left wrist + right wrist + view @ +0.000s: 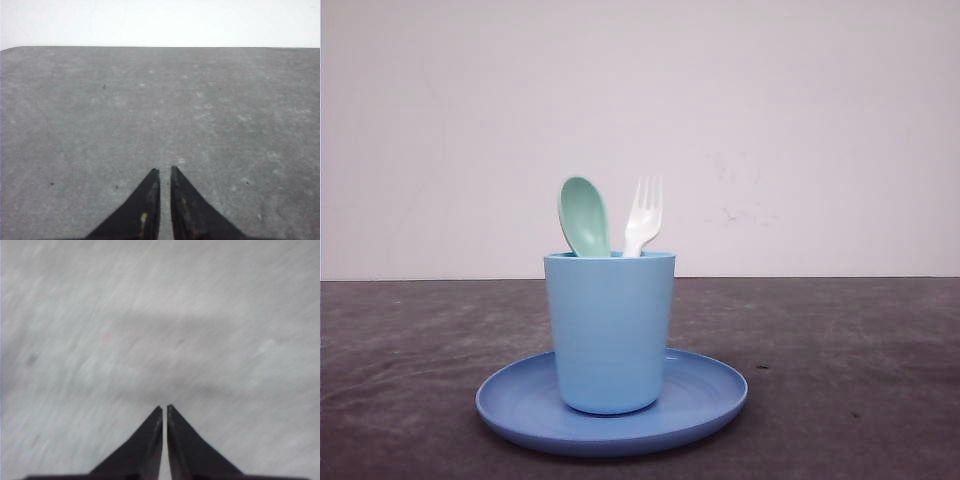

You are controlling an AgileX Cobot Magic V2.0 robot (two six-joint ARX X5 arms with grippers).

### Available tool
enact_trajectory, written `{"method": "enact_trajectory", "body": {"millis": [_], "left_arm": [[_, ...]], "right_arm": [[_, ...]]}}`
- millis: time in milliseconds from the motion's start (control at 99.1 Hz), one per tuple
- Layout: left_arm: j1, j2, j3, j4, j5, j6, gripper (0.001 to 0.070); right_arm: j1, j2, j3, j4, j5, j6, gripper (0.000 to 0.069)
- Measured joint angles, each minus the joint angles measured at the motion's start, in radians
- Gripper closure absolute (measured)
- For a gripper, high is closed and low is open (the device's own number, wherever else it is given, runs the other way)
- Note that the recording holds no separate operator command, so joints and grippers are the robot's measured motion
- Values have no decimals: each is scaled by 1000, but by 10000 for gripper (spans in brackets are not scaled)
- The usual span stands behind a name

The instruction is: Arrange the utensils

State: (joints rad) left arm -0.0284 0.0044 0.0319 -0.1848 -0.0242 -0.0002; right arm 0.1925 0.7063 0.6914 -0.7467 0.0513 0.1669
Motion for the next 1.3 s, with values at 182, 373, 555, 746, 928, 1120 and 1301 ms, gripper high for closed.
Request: {"method": "enact_trajectory", "body": {"millis": [182, 373, 555, 746, 928, 1120, 1301], "left_arm": [[0, 0, 0, 0, 0, 0, 697], [0, 0, 0, 0, 0, 0, 697], [0, 0, 0, 0, 0, 0, 697], [0, 0, 0, 0, 0, 0, 697], [0, 0, 0, 0, 0, 0, 697], [0, 0, 0, 0, 0, 0, 697], [0, 0, 0, 0, 0, 0, 697]], "right_arm": [[-59, -203, -132, 205, -39, -14, 677], [-103, -426, -336, 345, -55, -22, 677], [-111, -617, -523, 398, -55, -32, 677], [-115, -701, -636, 460, -58, -35, 677], [-116, -701, -670, 558, -69, -59, 677], [-116, -701, -672, 565, -75, -66, 677], [-116, -701, -674, 576, -76, -66, 677]]}}
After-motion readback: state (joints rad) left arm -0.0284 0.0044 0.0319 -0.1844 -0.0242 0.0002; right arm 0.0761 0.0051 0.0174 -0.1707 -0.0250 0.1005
